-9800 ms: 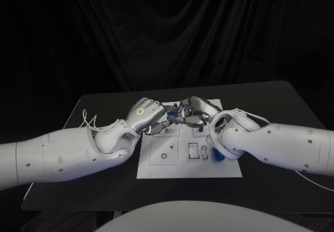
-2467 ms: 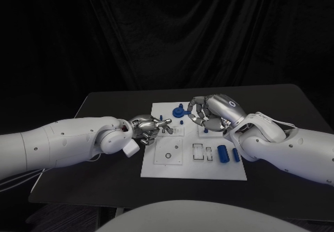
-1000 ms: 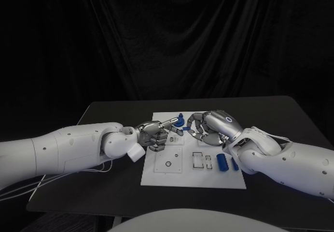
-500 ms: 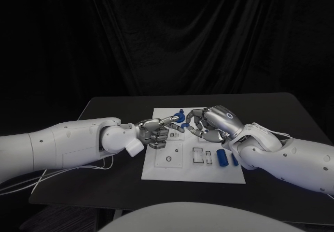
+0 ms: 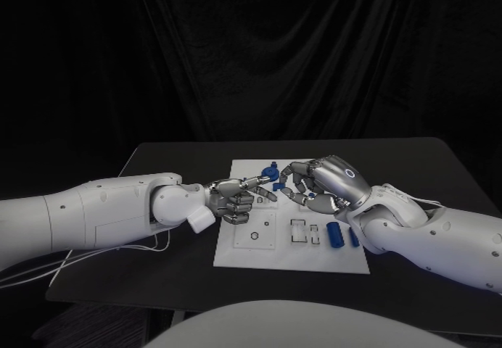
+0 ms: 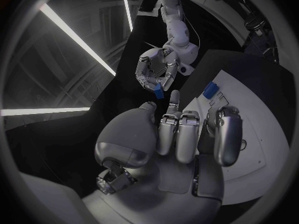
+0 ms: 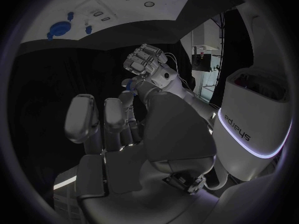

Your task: Assemble the parts on the task board

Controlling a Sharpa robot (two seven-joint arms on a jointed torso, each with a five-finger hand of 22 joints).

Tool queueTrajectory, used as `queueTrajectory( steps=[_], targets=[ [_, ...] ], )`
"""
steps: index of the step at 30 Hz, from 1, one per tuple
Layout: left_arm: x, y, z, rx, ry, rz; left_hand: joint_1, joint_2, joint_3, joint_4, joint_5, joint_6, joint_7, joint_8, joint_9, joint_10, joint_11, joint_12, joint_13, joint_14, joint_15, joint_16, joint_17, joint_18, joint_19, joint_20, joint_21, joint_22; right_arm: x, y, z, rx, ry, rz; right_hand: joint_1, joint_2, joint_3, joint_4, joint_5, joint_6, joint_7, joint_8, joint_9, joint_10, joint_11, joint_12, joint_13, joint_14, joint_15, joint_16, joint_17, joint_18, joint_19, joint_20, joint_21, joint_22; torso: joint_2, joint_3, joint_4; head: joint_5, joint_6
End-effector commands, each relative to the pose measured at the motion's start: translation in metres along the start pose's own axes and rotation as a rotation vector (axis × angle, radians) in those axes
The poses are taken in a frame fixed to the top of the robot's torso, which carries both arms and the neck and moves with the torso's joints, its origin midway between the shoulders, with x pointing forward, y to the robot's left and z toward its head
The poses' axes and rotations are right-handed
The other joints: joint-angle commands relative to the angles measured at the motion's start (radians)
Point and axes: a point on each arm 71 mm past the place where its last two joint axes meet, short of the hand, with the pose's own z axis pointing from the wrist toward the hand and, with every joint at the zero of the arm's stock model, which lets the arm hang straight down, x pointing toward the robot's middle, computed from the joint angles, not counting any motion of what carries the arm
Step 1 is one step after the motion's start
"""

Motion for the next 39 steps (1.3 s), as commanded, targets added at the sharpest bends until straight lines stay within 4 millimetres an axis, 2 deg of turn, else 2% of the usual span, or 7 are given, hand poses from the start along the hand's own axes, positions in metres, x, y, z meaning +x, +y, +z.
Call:
queueTrajectory(
  steps=[1, 7, 17, 24, 39],
  targets=[
    [0.004, -0.001, -0.001, 0.011, 0.056, -0.014, 0.006, -0.011, -0.004, -0.008, -0.002, 0.015, -0.003, 0.010, 0.004, 0.104, -0.007, 0.004, 0.263, 0.102, -0.004, -0.001, 0.263, 0.006, 0.010, -0.002, 0.001, 0.217, -0.001, 0.005, -0.001, -0.053, -0.029, -0.012, 0.009, 0.001, 0.005, 0.005, -0.006, 0.039, -0.032, -0.002, 0.020, 0.002, -0.004, -0.005, -0.003, 0.001, 0.001, -0.002, -0.003, -0.021, 0.010, 0.000, 0.007, 0.167, 0.000, 0.0007, -0.0004, 0.003, 0.000],
    [0.004, -0.001, -0.003, 0.023, 0.087, -0.014, 0.014, -0.024, -0.011, -0.022, -0.006, 0.036, -0.011, 0.024, 0.015, 0.104, -0.014, 0.004, 0.263, 0.102, -0.009, -0.001, 0.263, 0.003, 0.018, -0.007, 0.013, 0.222, 0.000, 0.007, -0.001, -0.066, -0.028, -0.007, 0.009, 0.001, 0.005, 0.005, -0.008, 0.039, -0.032, -0.003, 0.019, 0.003, -0.003, -0.006, -0.003, 0.001, 0.001, -0.003, -0.003, -0.021, 0.011, 0.000, 0.009, 0.168, -0.001, -0.0007, 0.0003, 0.004, 0.000],
    [0.005, 0.000, -0.006, 0.006, 0.126, -0.012, 0.007, -0.028, -0.021, -0.025, -0.018, 0.050, -0.016, 0.036, 0.029, 0.104, -0.019, 0.004, 0.263, 0.102, -0.014, -0.001, 0.263, 0.000, 0.024, -0.011, 0.021, 0.224, 0.000, 0.010, -0.002, -0.086, -0.034, -0.006, 0.011, 0.002, 0.006, 0.006, -0.009, 0.040, -0.032, -0.004, 0.018, 0.003, -0.004, -0.006, -0.003, 0.002, 0.001, -0.001, -0.001, -0.022, 0.012, 0.000, 0.012, 0.169, -0.002, -0.0019, 0.0039, 0.003, 0.000],
    [0.006, 0.003, -0.007, -0.034, 0.138, -0.009, 0.007, -0.028, -0.021, -0.026, -0.018, 0.050, -0.017, 0.036, 0.030, 0.104, -0.019, 0.004, 0.263, 0.102, -0.014, -0.001, 0.263, 0.001, 0.023, -0.012, 0.019, 0.224, 0.000, 0.011, -0.002, -0.098, -0.041, -0.007, 0.012, 0.002, 0.006, 0.006, -0.010, 0.040, -0.032, -0.004, 0.018, 0.002, -0.004, -0.007, -0.005, 0.003, 0.001, 0.001, 0.001, -0.022, 0.013, 0.000, 0.014, 0.169, -0.001, -0.0015, 0.0015, 0.003, 0.000],
    [0.006, 0.002, -0.008, -0.028, 0.150, -0.009, 0.030, -0.028, -0.011, -0.059, 0.005, 0.051, -0.023, 0.032, 0.039, 0.104, -0.025, 0.004, 0.263, 0.102, -0.020, -0.001, 0.263, 0.001, 0.022, -0.017, 0.019, 0.224, -0.001, 0.015, -0.002, -0.130, -0.048, -0.006, 0.013, 0.002, 0.007, 0.007, -0.012, 0.042, -0.032, -0.005, 0.017, -0.001, -0.003, -0.012, -0.011, 0.004, 0.001, 0.002, 0.004, -0.024, 0.014, 0.000, 0.018, 0.171, -0.002, -0.0008, 0.0016, 0.011, 0.000]
  ],
)
